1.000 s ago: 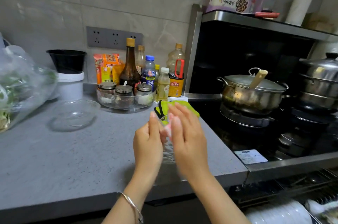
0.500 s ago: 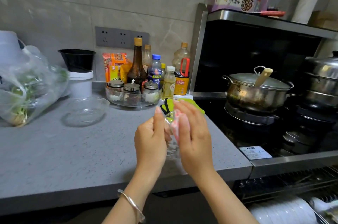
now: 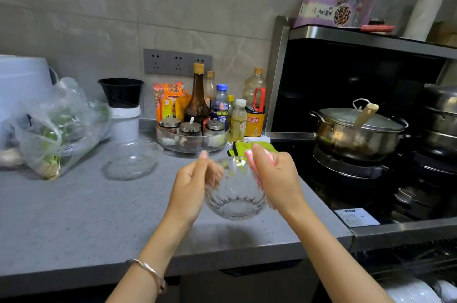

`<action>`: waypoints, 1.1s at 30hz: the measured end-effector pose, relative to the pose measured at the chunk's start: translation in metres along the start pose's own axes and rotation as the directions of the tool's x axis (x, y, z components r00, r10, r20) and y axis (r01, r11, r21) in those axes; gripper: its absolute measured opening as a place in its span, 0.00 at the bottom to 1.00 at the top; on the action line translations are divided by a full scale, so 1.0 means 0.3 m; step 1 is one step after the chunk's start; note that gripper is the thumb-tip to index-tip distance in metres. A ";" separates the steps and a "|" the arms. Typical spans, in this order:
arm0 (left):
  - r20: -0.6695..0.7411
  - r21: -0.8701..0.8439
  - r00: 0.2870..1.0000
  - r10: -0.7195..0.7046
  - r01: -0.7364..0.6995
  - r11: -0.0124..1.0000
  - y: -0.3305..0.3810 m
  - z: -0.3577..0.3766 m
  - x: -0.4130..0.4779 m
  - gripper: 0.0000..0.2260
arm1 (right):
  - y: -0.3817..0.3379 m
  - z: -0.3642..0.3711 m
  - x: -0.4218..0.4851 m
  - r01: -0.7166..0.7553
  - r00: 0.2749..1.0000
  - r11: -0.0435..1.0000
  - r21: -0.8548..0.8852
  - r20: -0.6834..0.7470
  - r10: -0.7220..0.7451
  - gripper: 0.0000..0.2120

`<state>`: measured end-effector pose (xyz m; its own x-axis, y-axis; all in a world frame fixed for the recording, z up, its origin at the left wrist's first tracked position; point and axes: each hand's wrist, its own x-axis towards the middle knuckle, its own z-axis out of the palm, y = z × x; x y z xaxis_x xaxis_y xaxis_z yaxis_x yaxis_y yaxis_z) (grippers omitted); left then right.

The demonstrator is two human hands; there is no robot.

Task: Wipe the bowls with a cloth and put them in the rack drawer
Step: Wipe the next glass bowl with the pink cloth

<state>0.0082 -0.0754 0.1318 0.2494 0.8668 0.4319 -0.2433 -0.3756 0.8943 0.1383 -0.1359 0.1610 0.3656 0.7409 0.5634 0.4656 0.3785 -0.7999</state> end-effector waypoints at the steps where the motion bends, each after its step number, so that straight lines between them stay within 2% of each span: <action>1: 0.046 0.061 0.997 0.056 -0.059 0.996 0.017 -0.004 0.018 0.24 | 0.000 0.007 0.016 0.026 1.000 0.997 -0.078 0.009 -0.025 0.29; 3: 0.133 0.189 0.982 0.134 -0.158 0.969 0.044 -0.006 0.050 0.24 | 0.008 0.022 0.046 0.065 0.998 0.980 -0.191 0.025 -0.061 0.25; 5: 0.144 0.263 0.973 0.183 -0.216 0.940 0.047 -0.007 0.079 0.26 | 0.016 0.046 0.065 0.070 0.997 0.976 -0.205 0.033 -0.064 0.24; 7: 0.080 0.238 0.969 0.232 -0.244 0.940 0.039 0.000 0.097 0.26 | 0.027 0.069 0.079 0.082 0.997 0.981 -0.174 0.023 -0.080 0.25; 8: 0.029 0.228 0.969 0.244 -0.244 0.943 0.031 0.004 0.103 0.26 | 0.036 0.080 0.083 0.087 0.996 0.991 -0.098 -0.002 -0.087 0.26; 10: -0.098 0.194 0.974 0.206 -0.184 0.964 0.018 0.014 0.113 0.25 | 0.057 0.102 0.077 0.064 0.996 0.995 0.076 -0.071 -0.059 0.24; 11: -0.165 0.168 0.973 0.159 -0.131 0.977 0.012 0.019 0.119 0.25 | 0.070 0.116 0.066 0.059 0.994 0.995 0.082 -0.098 -0.051 0.22; 12: -0.225 0.148 0.968 0.110 -0.078 0.986 0.005 0.024 0.124 0.25 | 0.083 0.137 0.049 0.081 0.990 0.997 0.018 -0.113 -0.079 0.21; 14: -0.307 0.114 0.950 0.051 -0.016 0.993 -0.010 0.038 0.131 0.25 | 0.100 0.178 0.014 0.206 0.969 0.946 -0.251 -0.080 -0.232 0.19; 16: -0.326 0.052 0.945 0.017 0.001 0.999 -0.029 0.053 0.135 0.26 | 0.109 0.210 0.000 0.362 0.908 0.783 -0.506 0.000 -0.420 0.21; 17: -0.321 0.019 0.947 -0.012 0.019 1.000 -0.034 0.060 0.136 0.25 | 0.115 0.215 0.005 0.413 0.874 0.711 -0.569 0.028 -0.485 0.22; 18: -0.317 0.000 0.948 -0.032 0.034 0.999 -0.037 0.065 0.136 0.25 | 0.120 0.212 0.017 0.428 0.860 0.688 -0.586 0.029 -0.510 0.23; 19: -0.320 0.012 0.947 -0.029 0.034 0.999 -0.037 0.068 0.135 0.25 | 0.121 0.199 0.034 0.412 0.872 0.722 -0.556 0.010 -0.489 0.23; 20: -0.322 0.048 0.947 -0.005 0.022 0.999 -0.035 0.068 0.134 0.26 | 0.123 0.179 0.053 0.365 0.904 0.798 -0.480 -0.023 -0.427 0.22; 22: -0.317 0.110 0.948 0.039 -0.004 0.994 -0.027 0.069 0.127 0.26 | 0.134 0.141 0.079 0.210 0.970 0.947 -0.244 -0.071 -0.233 0.19; 23: -0.320 0.120 0.946 0.051 -0.014 0.993 -0.027 0.071 0.124 0.26 | 0.138 0.136 0.082 0.147 0.984 0.973 -0.178 -0.076 -0.162 0.18; 25: -0.333 0.136 0.941 0.051 -0.005 0.991 -0.036 0.073 0.119 0.26 | 0.128 0.155 0.060 0.164 0.979 0.948 -0.273 -0.071 -0.190 0.21; 27: -0.340 0.144 0.940 0.040 0.010 0.990 -0.051 0.073 0.115 0.26 | 0.122 0.187 0.028 0.318 0.926 0.794 -0.518 -0.009 -0.376 0.23; 28: -0.342 0.145 0.939 0.036 0.014 0.989 -0.055 0.072 0.110 0.26 | 0.125 0.194 0.022 0.379 0.895 0.730 -0.569 0.024 -0.445 0.23; 29: -0.343 0.153 0.938 0.040 0.014 0.988 -0.053 0.070 0.103 0.26 | 0.120 0.189 0.024 0.396 0.888 0.729 -0.559 0.030 -0.459 0.23; 31: -0.334 0.156 0.941 0.058 -0.006 0.988 -0.034 0.062 0.086 0.26 | 0.129 0.175 0.044 0.284 0.945 0.876 -0.389 -0.041 -0.325 0.22; 32: -0.331 0.122 0.942 0.047 -0.006 0.992 -0.022 0.055 0.077 0.25 | 0.130 0.163 0.060 0.171 0.978 0.959 -0.228 -0.080 -0.194 0.22; 33: -0.337 0.068 0.942 0.014 0.009 0.998 -0.009 0.047 0.069 0.25 | 0.127 0.153 0.074 0.039 0.996 0.999 -0.037 -0.083 -0.042 0.21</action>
<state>0.0272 -0.0611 0.1401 -0.0841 0.9211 0.3801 -0.1771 -0.3892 0.9040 0.1270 -0.0795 0.1335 0.4112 0.6755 0.6120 0.5091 0.3867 -0.7690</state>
